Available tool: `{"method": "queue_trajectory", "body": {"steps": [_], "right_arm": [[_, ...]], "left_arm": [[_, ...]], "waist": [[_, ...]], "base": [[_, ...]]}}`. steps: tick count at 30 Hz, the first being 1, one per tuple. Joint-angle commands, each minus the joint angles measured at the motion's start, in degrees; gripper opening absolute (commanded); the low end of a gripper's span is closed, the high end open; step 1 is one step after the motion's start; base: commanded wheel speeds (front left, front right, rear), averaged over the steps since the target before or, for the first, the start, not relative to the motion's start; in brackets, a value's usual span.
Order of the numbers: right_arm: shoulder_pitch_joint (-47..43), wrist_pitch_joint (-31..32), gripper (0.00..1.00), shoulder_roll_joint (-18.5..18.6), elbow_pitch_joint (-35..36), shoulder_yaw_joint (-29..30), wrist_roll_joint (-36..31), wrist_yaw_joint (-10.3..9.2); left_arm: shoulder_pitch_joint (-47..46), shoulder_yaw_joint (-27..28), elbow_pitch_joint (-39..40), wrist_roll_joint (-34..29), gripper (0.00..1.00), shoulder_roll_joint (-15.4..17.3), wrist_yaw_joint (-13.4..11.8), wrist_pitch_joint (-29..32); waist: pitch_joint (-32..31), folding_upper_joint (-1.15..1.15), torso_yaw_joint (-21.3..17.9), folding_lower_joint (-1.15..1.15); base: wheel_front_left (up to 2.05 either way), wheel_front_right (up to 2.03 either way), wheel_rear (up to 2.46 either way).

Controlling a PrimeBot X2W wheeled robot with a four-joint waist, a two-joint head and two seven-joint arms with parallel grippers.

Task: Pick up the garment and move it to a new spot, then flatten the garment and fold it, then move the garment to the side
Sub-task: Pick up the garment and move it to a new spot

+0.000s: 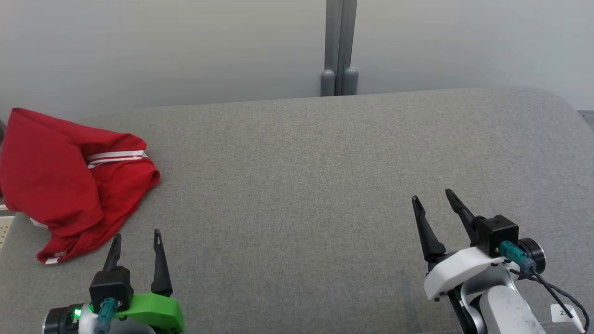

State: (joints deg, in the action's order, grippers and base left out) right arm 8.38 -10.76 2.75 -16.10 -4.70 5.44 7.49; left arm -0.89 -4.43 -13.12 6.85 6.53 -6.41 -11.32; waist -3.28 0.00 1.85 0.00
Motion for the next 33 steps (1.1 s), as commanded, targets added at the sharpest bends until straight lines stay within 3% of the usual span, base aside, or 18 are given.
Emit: {"method": "queue_trajectory", "body": {"steps": [1, 17, 33], "right_arm": [[-0.82, -0.36, 1.0, 0.23, 0.0, 0.06, 0.18, 0.0], [-1.11, -0.59, 1.0, 0.23, -0.4, 0.07, 1.02, 0.0], [-1.15, -1.25, 1.0, 0.23, -1.7, -0.75, 1.9, 0.0]], "left_arm": [[0.58, -0.14, 0.26, 0.2, 1.0, 0.57, -0.27, -0.02], [0.39, -0.61, 0.53, 0.72, 1.0, 1.31, -0.66, 0.39], [0.58, -0.95, 1.08, 1.35, 1.0, 2.26, -1.25, 0.64]], "waist": [[0.04, 0.0, 0.06, 0.0], [0.27, 0.0, 2.41, 0.0], [-0.51, 0.0, 9.95, 0.0]], "base": [[0.0, 0.0, 0.0], [0.0, 0.0, 0.0], [0.0, 0.0, 0.0]]}}
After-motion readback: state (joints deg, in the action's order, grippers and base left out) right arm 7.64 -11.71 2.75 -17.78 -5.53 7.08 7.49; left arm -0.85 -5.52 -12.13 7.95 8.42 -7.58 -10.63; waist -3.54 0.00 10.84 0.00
